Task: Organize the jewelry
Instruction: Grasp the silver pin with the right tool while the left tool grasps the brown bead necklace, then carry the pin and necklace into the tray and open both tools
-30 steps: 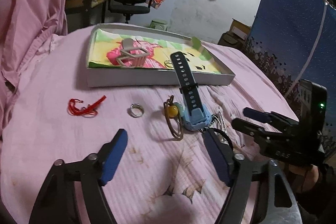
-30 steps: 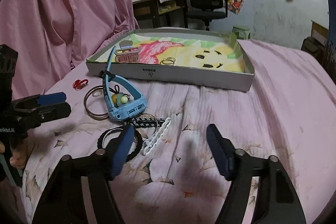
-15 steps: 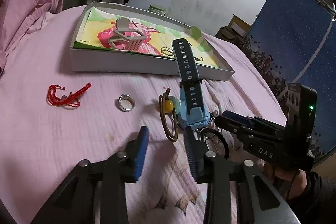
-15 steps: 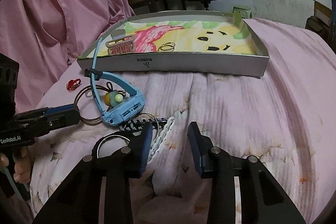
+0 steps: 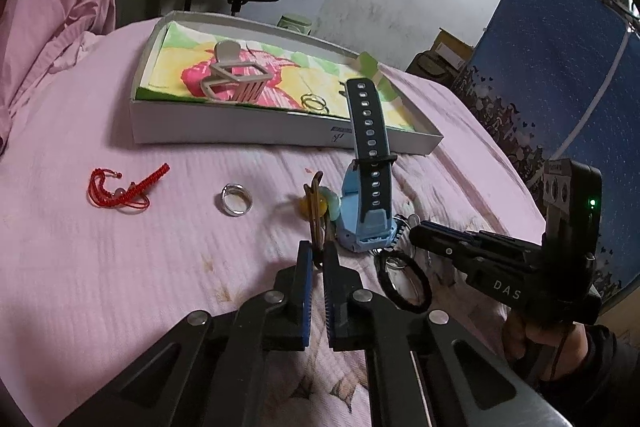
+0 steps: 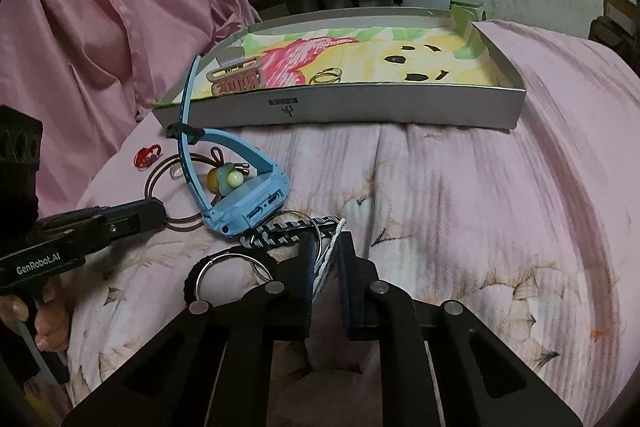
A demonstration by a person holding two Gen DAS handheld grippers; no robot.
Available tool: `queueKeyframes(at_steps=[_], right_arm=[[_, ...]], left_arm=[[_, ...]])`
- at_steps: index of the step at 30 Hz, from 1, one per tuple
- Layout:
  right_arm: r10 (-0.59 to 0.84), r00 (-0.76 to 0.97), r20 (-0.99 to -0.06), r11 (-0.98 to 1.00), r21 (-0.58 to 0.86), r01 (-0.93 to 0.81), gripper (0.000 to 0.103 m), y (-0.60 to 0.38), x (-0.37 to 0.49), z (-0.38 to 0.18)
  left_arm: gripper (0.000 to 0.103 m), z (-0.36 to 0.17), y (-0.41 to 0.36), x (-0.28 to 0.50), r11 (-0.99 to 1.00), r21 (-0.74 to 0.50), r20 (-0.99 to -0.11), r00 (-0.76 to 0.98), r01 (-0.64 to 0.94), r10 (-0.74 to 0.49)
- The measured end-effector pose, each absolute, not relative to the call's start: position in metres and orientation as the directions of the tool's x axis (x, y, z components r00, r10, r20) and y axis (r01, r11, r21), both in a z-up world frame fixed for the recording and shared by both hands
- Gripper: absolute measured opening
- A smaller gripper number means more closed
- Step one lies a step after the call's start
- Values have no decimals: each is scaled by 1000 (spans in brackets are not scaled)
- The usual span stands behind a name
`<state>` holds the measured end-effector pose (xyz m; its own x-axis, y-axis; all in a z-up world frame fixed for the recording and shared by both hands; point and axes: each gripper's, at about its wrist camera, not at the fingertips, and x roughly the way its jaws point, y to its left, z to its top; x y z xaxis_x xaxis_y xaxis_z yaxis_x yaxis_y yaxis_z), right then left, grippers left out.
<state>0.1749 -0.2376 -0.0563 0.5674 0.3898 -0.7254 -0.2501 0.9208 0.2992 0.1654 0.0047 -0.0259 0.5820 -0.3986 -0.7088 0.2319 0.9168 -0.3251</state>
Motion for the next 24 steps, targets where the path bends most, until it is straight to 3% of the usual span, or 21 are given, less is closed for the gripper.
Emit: queueKeyframes(at_steps=[9, 24], right_arm=[[408, 611, -678, 913, 318, -257, 5, -245, 164, -49], [416, 705, -575, 908, 309, -283, 4, -257, 173, -7]], left_arm=[[5, -9, 5, 154, 927, -279, -663, 648, 252, -375], [5, 49, 17, 178, 927, -278, -505, 783, 250, -363]])
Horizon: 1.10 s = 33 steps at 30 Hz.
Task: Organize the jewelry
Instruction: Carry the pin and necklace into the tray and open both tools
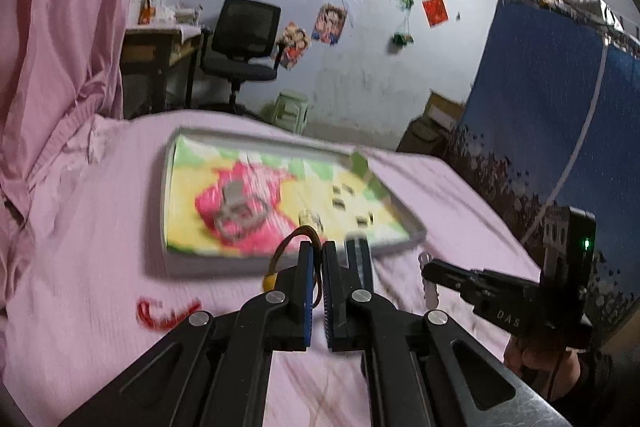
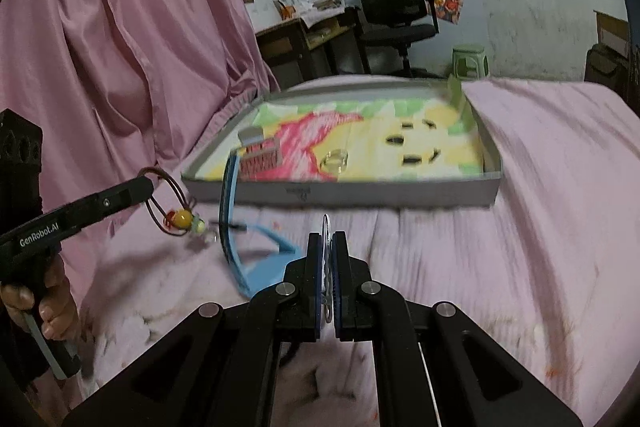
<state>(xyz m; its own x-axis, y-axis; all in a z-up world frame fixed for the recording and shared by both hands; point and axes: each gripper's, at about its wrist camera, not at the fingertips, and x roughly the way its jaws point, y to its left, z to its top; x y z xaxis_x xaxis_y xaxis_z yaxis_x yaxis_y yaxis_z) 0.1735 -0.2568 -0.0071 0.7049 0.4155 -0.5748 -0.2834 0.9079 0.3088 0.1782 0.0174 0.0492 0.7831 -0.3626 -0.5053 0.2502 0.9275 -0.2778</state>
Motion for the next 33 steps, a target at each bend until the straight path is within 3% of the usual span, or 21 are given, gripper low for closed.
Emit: queueKeyframes(at_steps=[10, 33], right_arm=[[389, 750, -535, 920, 270, -284, 4, -249, 231, 19], [359, 677, -642, 931, 298, -211, 5, -244, 303, -30]], left_arm=[[5, 52, 24, 249, 906, -338, -460, 795, 254, -395], [5, -2, -3, 296, 901, -341, -602, 673, 269, -430]])
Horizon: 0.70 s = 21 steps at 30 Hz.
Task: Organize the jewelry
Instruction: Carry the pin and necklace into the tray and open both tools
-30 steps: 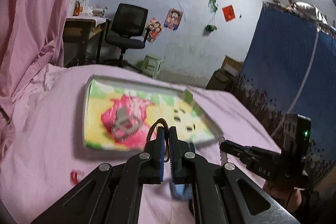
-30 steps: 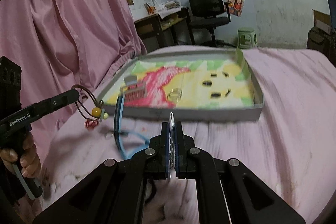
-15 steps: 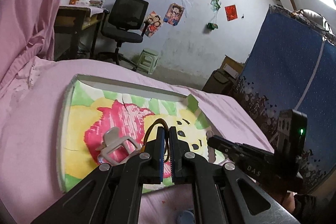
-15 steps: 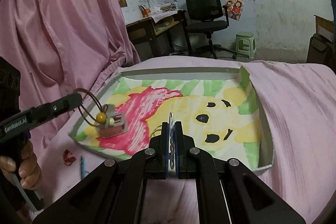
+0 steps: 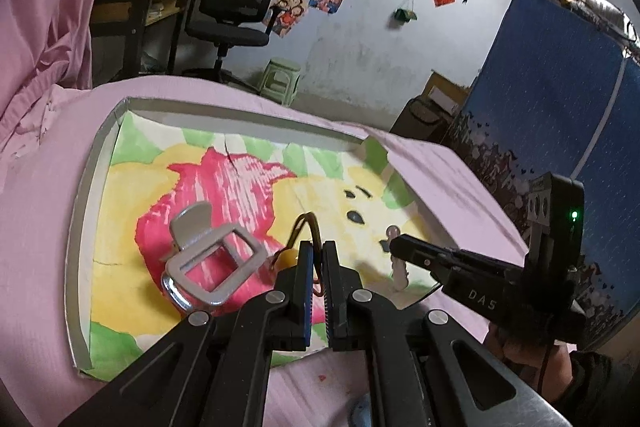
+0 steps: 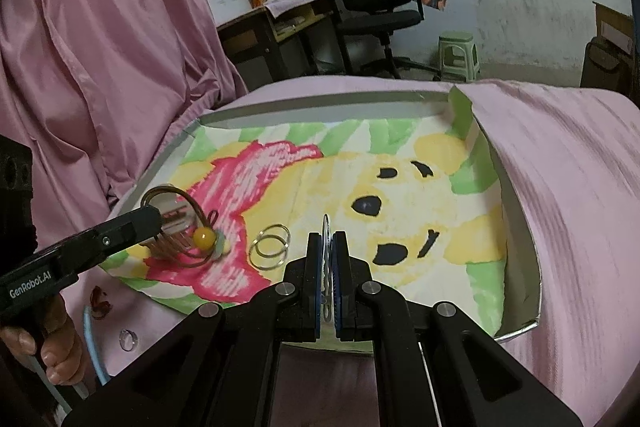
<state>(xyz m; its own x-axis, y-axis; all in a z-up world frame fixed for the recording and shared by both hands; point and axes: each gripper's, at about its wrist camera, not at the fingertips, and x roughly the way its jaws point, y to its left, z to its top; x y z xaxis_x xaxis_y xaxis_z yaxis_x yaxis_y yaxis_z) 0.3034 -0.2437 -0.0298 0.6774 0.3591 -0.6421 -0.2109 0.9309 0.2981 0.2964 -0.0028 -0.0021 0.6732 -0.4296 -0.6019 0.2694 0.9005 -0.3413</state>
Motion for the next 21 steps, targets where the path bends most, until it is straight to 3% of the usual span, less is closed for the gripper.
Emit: queueKeyframes(at_steps=[10, 13, 15, 17, 19, 21], right_arm=[[339, 665, -665, 939, 286, -193, 6, -246, 304, -37], [337, 673, -658, 939, 285, -192, 6, -246, 302, -35], [332, 683, -651, 942, 273, -197, 6, -245, 297, -32], [330, 695, -639, 943, 264, -205, 6, -246, 292, -28], [325, 707, -628, 944, 254, -208, 13, -246, 286, -24], [325, 722, -611, 944, 256, -209, 28, -248, 279, -20]], left_arm=[[8, -5, 8, 293, 917, -341, -631, 672, 208, -387], [20, -4, 11, 289, 917, -346, -623, 682, 201, -384], [38, -3, 13, 285, 915, -353, -609, 695, 194, -383], [49, -1, 16, 279, 913, -364, -586, 716, 186, -380], [52, 2, 19, 275, 913, -365, -569, 733, 181, -373], [55, 6, 19, 268, 921, -346, -559, 750, 178, -355]])
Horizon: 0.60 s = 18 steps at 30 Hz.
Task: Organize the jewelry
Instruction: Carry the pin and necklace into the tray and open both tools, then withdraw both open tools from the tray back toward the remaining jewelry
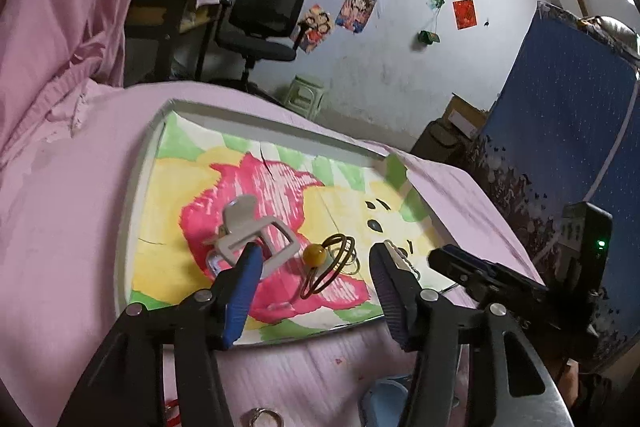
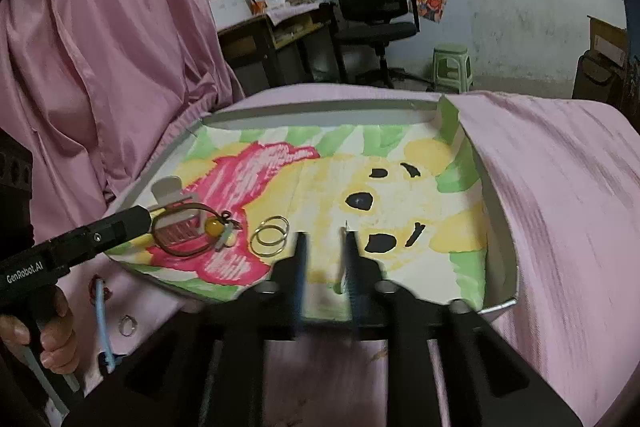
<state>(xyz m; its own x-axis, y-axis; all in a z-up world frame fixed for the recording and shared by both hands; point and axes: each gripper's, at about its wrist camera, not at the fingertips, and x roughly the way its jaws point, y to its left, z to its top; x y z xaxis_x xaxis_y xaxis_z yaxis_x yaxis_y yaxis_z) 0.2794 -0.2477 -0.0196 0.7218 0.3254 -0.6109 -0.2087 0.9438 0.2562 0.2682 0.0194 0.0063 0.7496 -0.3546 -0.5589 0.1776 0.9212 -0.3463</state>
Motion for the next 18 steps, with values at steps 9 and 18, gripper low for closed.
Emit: queueKeyframes(at_steps=[9, 18], right_arm=[[307, 798, -518, 949, 228, -217, 51, -255, 243, 5], [283, 858, -429, 956, 197, -217, 85, -258, 201, 24]], left_arm=[[89, 24, 19, 230, 955, -256, -493, 829, 153, -265], [101, 32, 13, 186, 985, -103, -438, 883, 135, -167]])
